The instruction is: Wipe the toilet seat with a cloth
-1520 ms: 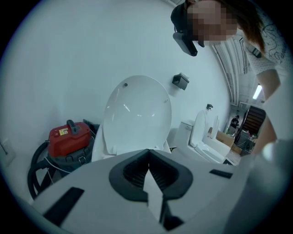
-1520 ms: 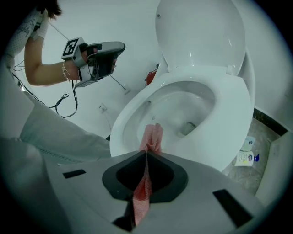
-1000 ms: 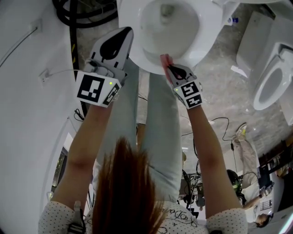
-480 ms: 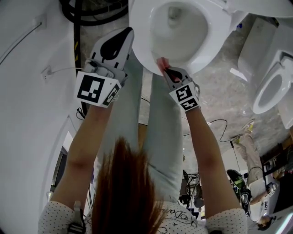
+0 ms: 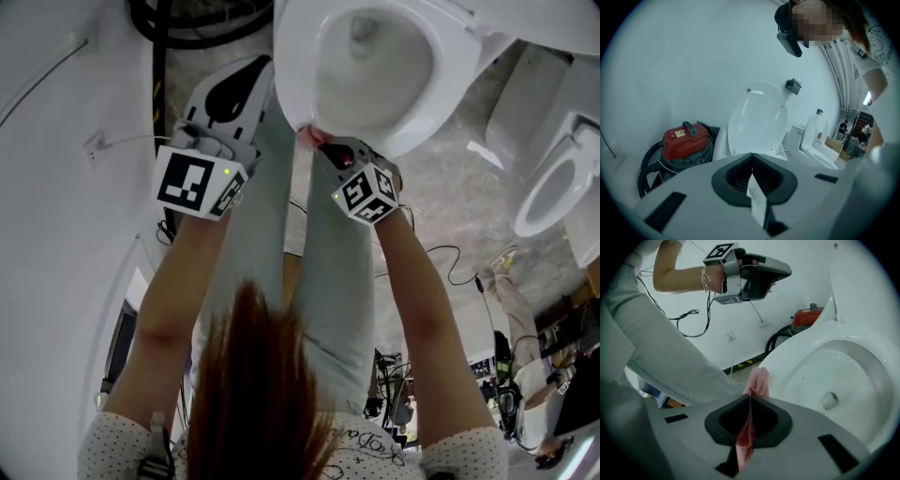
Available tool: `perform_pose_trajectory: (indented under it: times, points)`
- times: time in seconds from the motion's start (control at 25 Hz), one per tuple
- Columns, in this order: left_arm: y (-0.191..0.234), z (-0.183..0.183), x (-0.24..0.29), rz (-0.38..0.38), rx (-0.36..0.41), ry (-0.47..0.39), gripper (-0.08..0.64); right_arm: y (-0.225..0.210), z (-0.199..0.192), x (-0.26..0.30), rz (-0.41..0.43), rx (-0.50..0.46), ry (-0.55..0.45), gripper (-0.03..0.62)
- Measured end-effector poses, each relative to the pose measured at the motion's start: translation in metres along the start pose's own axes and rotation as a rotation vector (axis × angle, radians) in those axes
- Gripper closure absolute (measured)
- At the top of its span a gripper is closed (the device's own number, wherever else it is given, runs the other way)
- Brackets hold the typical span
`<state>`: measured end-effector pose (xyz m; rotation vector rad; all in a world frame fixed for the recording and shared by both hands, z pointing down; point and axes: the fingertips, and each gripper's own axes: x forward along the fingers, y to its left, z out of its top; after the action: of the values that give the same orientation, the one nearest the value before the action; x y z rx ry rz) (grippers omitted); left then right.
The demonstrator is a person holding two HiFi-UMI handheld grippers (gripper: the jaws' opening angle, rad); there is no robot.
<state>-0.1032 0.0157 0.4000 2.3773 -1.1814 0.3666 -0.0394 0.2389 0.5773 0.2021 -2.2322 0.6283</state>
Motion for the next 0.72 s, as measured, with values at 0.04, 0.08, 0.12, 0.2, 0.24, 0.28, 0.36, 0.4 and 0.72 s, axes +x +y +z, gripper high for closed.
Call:
perform_pose_trajectory:
  times: [0.04,0.08,0.12,0.2,0.24,0.28,0.36,0.4,0.72]
  points:
    - [0.002,0.0,-0.001,0.002,0.0,0.0,0.555,0.002,0.002,0.003,0.01,-0.008,0.006,0.572]
    - [0.004,-0.001,-0.002,0.004,0.0,-0.001,0.557,0.004,0.004,0.007,0.017,-0.012,0.012,0.572]
    - [0.007,-0.001,-0.003,0.006,0.0,-0.002,0.557,0.005,0.005,0.009,0.022,-0.011,0.018,0.572]
    - [0.01,0.0,-0.004,0.011,0.001,-0.006,0.557,0.005,0.006,0.012,0.022,0.001,0.031,0.572]
    - [0.012,0.002,-0.005,0.012,0.001,-0.009,0.557,0.005,0.008,0.013,0.021,0.007,0.035,0.572]
    - [0.013,0.003,-0.006,0.013,0.002,-0.011,0.557,0.007,0.01,0.013,0.021,0.012,0.035,0.572]
    - [0.015,0.007,-0.009,0.014,0.007,-0.017,0.557,0.014,0.016,0.013,0.031,0.014,0.021,0.572]
    - [0.016,0.009,-0.011,0.014,0.01,-0.02,0.557,0.018,0.021,0.012,0.037,0.014,0.011,0.572]
    - [-0.006,0.065,-0.023,-0.009,0.049,-0.032,0.557,0.045,0.066,-0.059,0.044,0.078,-0.089,0.571]
